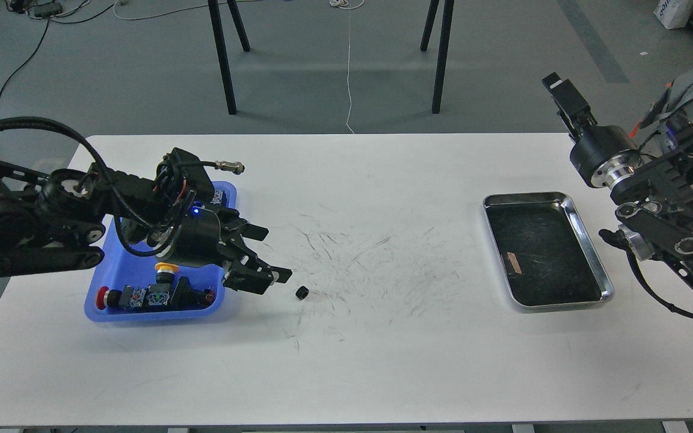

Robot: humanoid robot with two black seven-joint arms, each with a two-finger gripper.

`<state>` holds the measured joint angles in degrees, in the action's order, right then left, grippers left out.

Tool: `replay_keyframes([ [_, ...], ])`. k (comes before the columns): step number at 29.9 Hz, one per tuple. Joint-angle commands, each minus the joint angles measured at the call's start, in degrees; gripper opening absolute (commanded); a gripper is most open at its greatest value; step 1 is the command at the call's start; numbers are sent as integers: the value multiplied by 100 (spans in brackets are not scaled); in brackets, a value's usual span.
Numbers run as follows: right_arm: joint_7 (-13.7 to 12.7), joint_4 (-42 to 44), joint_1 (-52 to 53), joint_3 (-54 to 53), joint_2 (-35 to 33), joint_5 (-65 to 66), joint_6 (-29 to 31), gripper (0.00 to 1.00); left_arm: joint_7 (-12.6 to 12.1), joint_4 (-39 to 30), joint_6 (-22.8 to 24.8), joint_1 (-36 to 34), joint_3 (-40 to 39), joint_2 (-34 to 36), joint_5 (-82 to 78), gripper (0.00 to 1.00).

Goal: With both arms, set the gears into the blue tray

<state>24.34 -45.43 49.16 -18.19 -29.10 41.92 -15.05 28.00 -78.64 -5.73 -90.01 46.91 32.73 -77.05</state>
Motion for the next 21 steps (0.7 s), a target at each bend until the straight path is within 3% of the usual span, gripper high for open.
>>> replay_keyframes([
  [1,0,-1,-2,34,1,0,-34,92,0,-3,-7,-52,-217,-275,-126,100],
  [10,0,-1,-11,52,1,9,-42,92,0,129,501,-26,-252,-390,-224,100],
  [15,0,-10,-46,26,-8,0,-51,92,0,348,696,333,-1332,-83,-38,100],
  [21,0,-1,-134,-27,1,0,-51,92,0,543,801,765,-1501,-188,15,100],
])
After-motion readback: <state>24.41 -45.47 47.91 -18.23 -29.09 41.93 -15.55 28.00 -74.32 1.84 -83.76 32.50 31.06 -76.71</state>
